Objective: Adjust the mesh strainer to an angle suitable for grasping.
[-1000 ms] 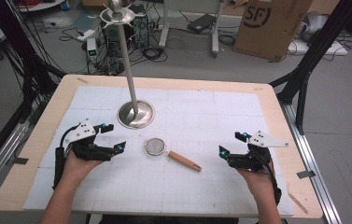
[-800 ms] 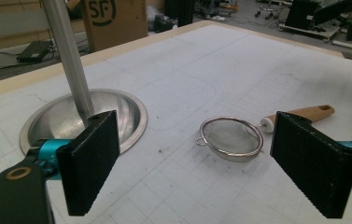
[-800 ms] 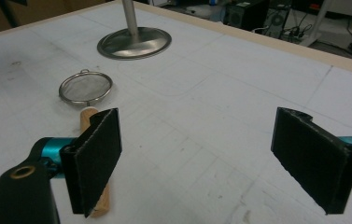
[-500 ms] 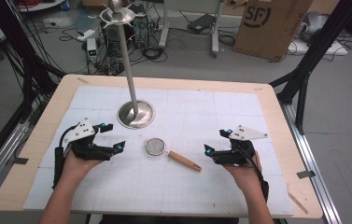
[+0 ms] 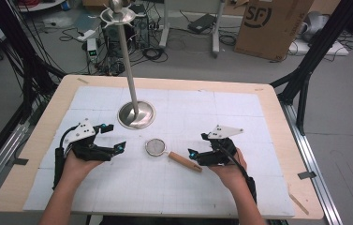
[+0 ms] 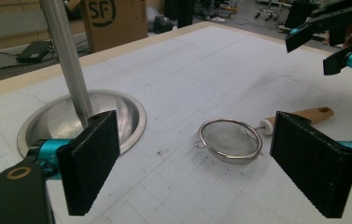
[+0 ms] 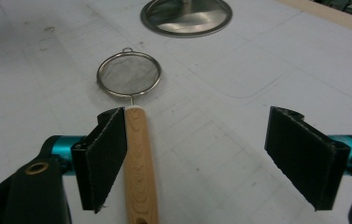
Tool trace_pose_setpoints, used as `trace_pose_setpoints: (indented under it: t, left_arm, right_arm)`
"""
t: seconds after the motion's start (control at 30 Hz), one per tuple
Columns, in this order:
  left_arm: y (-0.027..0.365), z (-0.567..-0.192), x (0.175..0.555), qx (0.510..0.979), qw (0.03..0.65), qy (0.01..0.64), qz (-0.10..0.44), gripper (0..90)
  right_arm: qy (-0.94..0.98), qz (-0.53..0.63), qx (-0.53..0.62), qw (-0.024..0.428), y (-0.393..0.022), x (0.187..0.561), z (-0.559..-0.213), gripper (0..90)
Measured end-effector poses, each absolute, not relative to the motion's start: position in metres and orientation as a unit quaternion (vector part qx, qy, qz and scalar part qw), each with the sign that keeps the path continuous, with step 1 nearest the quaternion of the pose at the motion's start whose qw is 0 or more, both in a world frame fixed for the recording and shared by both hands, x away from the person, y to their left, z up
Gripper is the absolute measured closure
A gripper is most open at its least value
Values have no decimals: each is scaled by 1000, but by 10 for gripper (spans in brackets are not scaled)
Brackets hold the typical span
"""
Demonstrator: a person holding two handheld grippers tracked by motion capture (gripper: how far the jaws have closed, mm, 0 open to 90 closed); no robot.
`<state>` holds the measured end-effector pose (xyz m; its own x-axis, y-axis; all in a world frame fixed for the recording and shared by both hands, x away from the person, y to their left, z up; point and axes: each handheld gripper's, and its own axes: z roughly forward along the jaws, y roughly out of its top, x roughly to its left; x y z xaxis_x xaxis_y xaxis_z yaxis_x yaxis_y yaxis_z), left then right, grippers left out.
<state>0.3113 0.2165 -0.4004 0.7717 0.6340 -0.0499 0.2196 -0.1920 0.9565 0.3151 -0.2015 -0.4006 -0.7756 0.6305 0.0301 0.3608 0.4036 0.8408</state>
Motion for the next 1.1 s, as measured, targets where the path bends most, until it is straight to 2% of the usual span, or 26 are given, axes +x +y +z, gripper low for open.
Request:
trace_pose_setpoints:
  t: [0.2,0.4,0.6,0.73,0.93,1.1]
  left_arm:
    - [217,-401,312,752,566,283,182,164]
    - [217,-401,312,753,566,281,182,164]
    - [217,-401,312,753,565,283,183,164]
    - [215,-402,312,755,564,281,182,164]
    - [214,-402,312,756,562,281,183,165]
    - [213,-401,311,755,566,279,182,166]
  right_arm:
    - [843,436,294,117,-187,317,-409,266]
    - [860,407,291,97,-172,317,-418,400]
    - [872,382,295,87,-165,316,-422,500]
    - [878,372,290,84,-162,315,-424,533]
    - [892,352,272,83,-155,313,-428,662]
    - [894,348,269,83,-154,314,-428,662]
